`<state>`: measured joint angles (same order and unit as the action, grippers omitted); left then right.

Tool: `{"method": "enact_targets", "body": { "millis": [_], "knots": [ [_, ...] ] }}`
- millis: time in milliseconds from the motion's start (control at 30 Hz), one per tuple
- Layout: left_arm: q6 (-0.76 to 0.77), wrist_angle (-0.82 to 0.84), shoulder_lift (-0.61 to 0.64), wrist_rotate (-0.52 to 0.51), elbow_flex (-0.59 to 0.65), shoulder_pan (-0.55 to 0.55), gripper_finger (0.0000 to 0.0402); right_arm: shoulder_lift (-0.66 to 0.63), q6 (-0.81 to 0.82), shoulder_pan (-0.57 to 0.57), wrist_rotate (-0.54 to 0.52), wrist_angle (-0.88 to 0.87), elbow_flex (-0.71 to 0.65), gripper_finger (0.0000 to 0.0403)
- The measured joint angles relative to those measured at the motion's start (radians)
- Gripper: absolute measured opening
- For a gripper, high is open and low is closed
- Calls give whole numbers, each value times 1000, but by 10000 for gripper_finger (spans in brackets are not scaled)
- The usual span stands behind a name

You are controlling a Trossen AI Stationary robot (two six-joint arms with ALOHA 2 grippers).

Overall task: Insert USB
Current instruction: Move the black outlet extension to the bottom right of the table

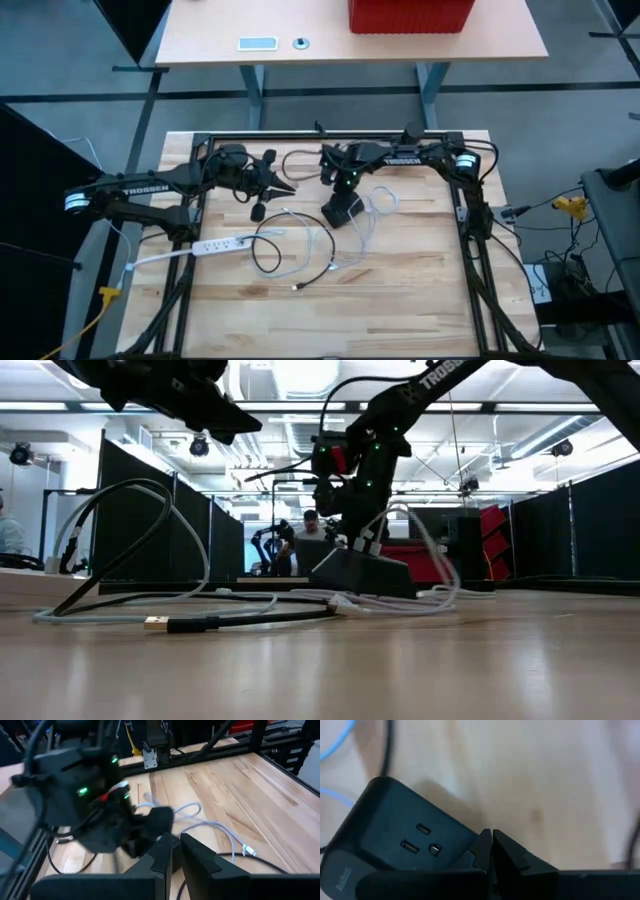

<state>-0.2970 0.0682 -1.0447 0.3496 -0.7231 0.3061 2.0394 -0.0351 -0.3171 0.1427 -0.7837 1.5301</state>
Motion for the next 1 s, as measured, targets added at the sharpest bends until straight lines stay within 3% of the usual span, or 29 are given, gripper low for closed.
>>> {"method": "enact_targets", "body": {
  "millis": [467, 667, 1000],
  "knots": [
    [4, 18, 0, 0, 0, 0, 25, -119, 202, 220, -8, 35, -244, 0],
    [18, 18, 0, 0, 0, 0, 25, -269, 337, 322, -14, 32, -431, 0],
    [19, 15, 0, 0, 0, 0, 25, -620, 724, 456, -16, 4, -755, 0]
  ]
}}
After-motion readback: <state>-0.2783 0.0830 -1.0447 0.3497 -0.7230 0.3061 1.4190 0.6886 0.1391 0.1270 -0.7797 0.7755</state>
